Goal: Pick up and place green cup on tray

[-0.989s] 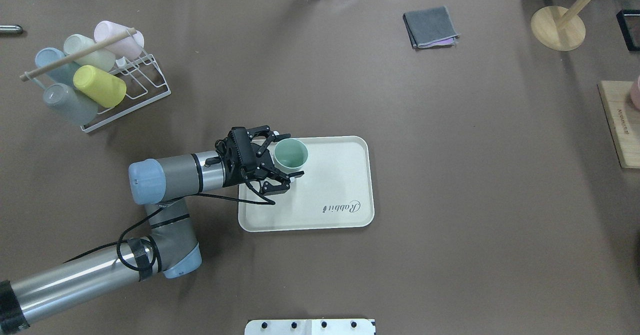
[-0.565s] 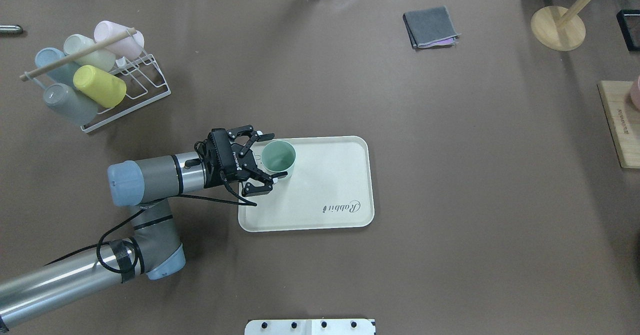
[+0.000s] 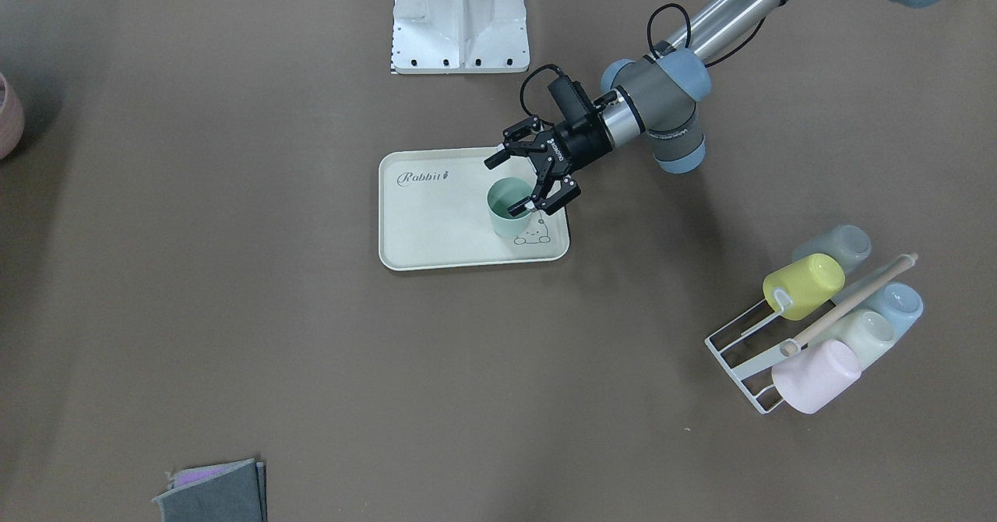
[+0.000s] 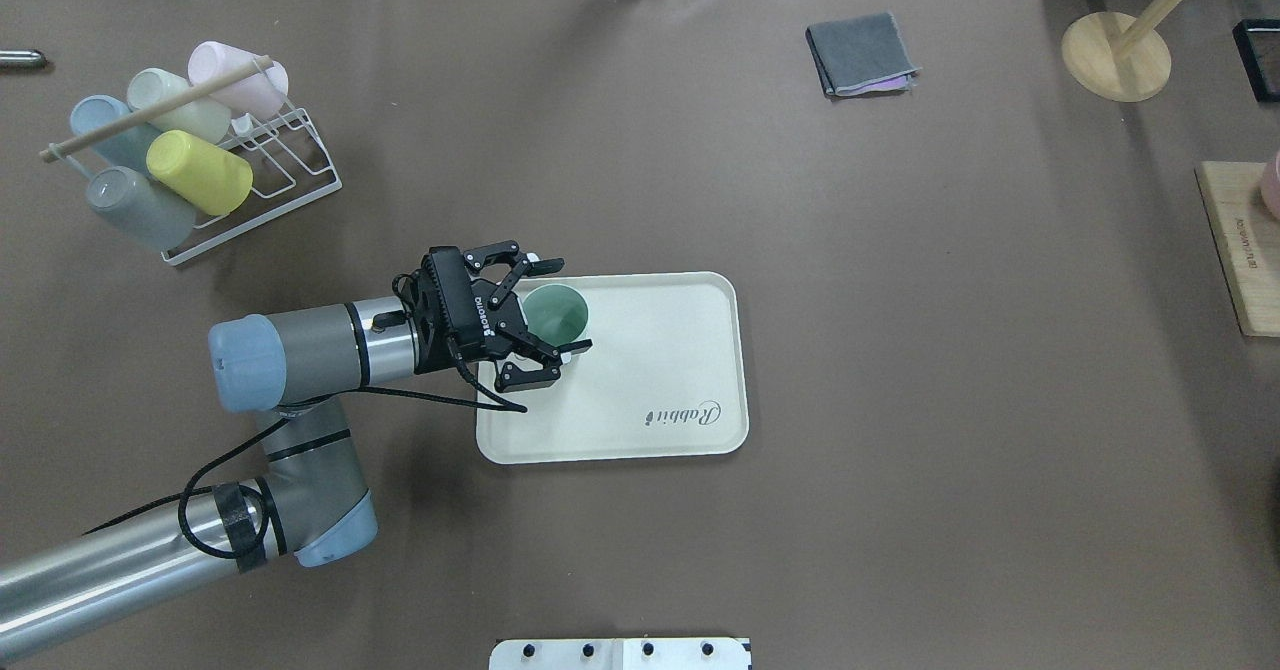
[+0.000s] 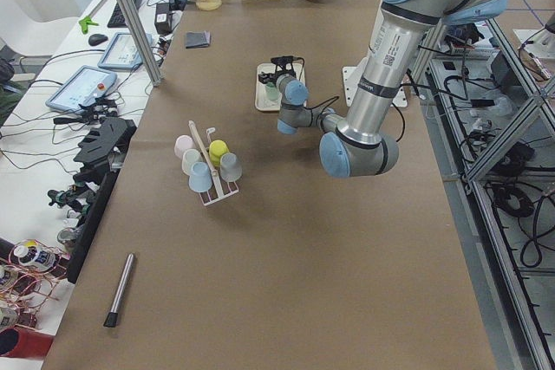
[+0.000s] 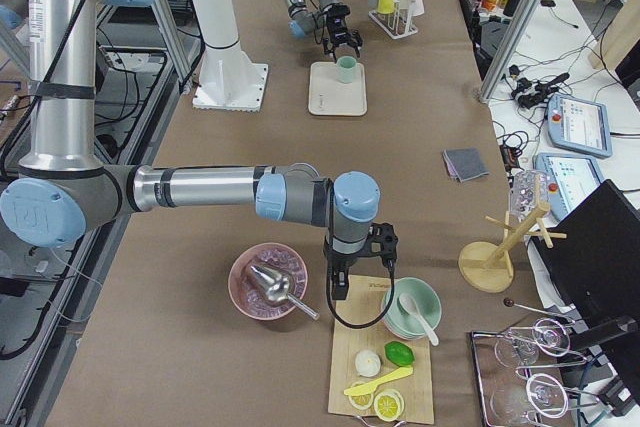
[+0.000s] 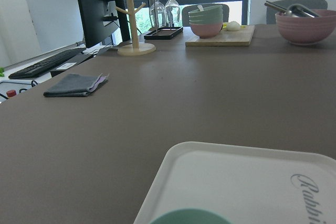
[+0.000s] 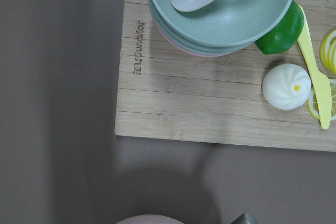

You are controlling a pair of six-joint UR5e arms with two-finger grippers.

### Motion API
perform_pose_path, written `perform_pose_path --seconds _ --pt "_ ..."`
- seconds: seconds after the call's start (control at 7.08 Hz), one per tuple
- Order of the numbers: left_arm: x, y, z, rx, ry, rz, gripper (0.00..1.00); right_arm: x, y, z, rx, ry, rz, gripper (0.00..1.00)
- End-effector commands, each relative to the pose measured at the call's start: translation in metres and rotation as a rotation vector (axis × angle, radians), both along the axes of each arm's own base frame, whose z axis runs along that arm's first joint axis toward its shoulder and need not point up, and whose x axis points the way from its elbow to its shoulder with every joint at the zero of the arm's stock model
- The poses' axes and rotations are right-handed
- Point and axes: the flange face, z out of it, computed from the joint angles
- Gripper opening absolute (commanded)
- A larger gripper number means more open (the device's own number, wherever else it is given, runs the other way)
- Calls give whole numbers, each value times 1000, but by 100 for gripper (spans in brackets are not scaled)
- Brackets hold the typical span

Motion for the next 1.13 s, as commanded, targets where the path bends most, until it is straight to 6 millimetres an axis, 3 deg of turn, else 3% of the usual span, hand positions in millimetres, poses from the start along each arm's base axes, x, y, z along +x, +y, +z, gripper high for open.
perform_pose_path --seconds 0.0,0.14,0.42,0.71,0.99 --pt "-17 -12 -60 -72 -140 -31 99 0 0 0 1 0 1 100" --pt "-30 -32 -85 -140 -260 -67 99 0 -2 -2 6 0 1 100" --pt "-63 -89 -110 -288 -473 -166 99 0 -3 -6 13 0 1 100" --pt "-97 -134 -116 -461 -687 -240 99 0 -2 -4 9 0 1 100" --pt "-165 -159 -106 -656 -872 -316 99 0 -2 -4 9 0 1 100"
